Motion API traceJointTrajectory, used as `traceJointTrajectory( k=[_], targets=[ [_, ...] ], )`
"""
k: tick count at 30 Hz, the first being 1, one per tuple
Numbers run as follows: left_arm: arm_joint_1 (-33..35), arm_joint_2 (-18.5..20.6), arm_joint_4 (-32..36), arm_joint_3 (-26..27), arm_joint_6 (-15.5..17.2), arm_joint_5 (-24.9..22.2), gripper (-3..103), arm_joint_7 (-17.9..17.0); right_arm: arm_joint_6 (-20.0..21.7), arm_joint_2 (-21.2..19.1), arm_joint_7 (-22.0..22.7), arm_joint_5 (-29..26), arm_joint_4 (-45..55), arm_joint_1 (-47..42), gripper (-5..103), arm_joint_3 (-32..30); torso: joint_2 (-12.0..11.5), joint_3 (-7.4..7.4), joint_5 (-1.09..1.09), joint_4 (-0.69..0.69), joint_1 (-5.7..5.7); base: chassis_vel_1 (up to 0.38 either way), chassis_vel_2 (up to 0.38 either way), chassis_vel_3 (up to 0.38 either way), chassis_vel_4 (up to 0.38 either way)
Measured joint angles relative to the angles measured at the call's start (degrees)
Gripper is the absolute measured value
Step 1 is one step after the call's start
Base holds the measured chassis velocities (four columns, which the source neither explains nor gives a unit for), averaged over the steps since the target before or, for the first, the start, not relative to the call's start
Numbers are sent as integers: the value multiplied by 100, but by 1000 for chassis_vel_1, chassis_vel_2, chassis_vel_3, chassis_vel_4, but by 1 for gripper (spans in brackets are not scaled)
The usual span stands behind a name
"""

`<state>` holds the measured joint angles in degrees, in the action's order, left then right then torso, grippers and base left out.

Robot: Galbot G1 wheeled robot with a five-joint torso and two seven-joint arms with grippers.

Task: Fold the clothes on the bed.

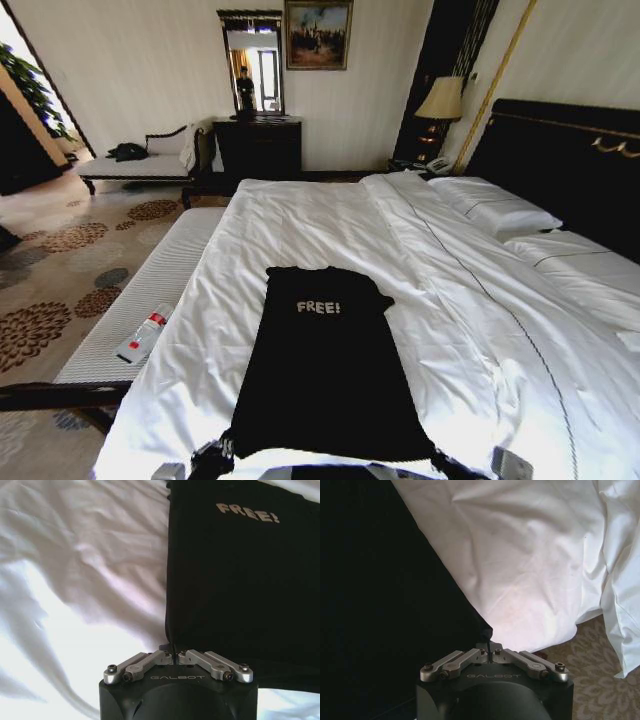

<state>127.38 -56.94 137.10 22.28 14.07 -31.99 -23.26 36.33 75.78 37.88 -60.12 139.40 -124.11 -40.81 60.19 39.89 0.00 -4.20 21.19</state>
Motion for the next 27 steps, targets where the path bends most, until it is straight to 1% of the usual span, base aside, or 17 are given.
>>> traceJointTrajectory(
  k=[8,13,14,16,17,18,20,21,22,24,25,26,27],
  targets=[
    [133,-15,-112,-203,-34,168,0,-35,34,-45,49,-28,-54,35,0,-64,0,0,0,0,0,0,0,0,0],
    [-27,-14,-181,-269,-20,182,0,-91,61,-31,133,-61,-74,125,0,-18,0,0,0,0,0,0,0,0,0],
    [-78,-14,-180,-289,-1,168,-1,-112,64,-31,150,-70,-78,151,-2,-11,0,0,0,0,0,0,0,0,0],
    [-155,-10,-158,-319,33,155,10,-143,73,-31,202,-73,-79,216,8,-9,0,0,0,0,0,0,0,0,0],
    [-155,-10,-158,-319,33,155,10,-143,73,-31,202,-73,-79,216,8,-9,0,0,0,0,0,0,0,0,0],
    [-177,-6,-145,-327,39,154,10,-143,75,-32,219,-67,-77,245,13,-10,0,0,1,0,0,0,0,0,0],
    [-211,2,-127,-314,41,169,20,-145,75,-39,248,-41,-20,296,24,-32,0,0,0,0,0,0,0,0,0],
    [-214,7,-113,-296,42,169,26,-147,75,-44,261,-22,23,309,24,-46,0,0,0,0,0,0,0,0,0],
    [-214,7,-113,-296,42,169,26,-147,75,-44,261,-22,23,309,24,-46,0,0,0,0,0,0,0,0,0],
    [-207,25,-85,-251,42,173,36,-151,75,-50,302,38,116,342,34,-67,0,0,0,0,0,0,0,0,0],
    [-195,37,-64,-225,42,181,36,-152,66,-52,308,81,155,373,40,-90,0,0,0,0,0,0,0,0,0],
    [-191,43,-46,-193,42,184,42,-153,47,-63,308,102,181,420,45,-130,0,0,0,0,0,0,0,0,0],
    [-191,43,-46,-193,42,184,42,-153,47,-63,308,102,181,420,45,-130,0,0,0,0,0,0,0,0,0]
  ],
)
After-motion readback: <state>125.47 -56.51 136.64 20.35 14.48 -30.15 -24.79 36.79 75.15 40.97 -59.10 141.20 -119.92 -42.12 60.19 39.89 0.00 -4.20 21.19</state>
